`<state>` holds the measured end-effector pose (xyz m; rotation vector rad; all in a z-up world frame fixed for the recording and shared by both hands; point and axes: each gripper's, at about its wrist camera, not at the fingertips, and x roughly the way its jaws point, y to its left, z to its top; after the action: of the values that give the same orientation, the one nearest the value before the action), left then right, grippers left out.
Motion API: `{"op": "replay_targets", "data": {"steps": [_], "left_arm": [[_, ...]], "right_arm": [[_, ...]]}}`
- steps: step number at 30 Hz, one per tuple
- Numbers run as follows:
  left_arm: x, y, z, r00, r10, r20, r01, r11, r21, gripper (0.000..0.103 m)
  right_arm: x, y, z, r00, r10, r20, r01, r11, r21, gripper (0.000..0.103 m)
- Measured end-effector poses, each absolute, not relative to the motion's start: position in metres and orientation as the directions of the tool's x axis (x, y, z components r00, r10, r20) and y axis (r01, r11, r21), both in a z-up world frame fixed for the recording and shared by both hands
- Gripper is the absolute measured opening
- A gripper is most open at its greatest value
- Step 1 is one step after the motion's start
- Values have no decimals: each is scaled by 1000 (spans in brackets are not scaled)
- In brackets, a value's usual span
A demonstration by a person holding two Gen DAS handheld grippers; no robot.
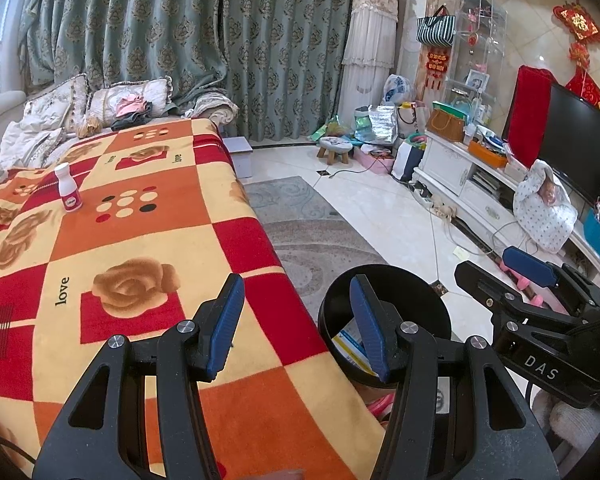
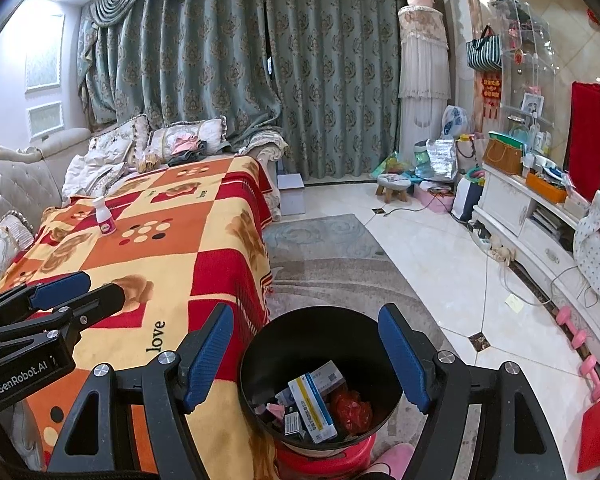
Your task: Collect trash
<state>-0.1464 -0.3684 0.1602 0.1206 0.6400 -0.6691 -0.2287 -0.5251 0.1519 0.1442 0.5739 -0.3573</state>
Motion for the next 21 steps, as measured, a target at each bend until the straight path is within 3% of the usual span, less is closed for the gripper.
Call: {"op": "replay_targets", "data": {"steps": [21], "left_arm": [[-146,-369,161,600,-542,-589,612,785,-99,54]], "right_arm": [[-229,-527,149,771,-289,-568,371,928,33,75]]}}
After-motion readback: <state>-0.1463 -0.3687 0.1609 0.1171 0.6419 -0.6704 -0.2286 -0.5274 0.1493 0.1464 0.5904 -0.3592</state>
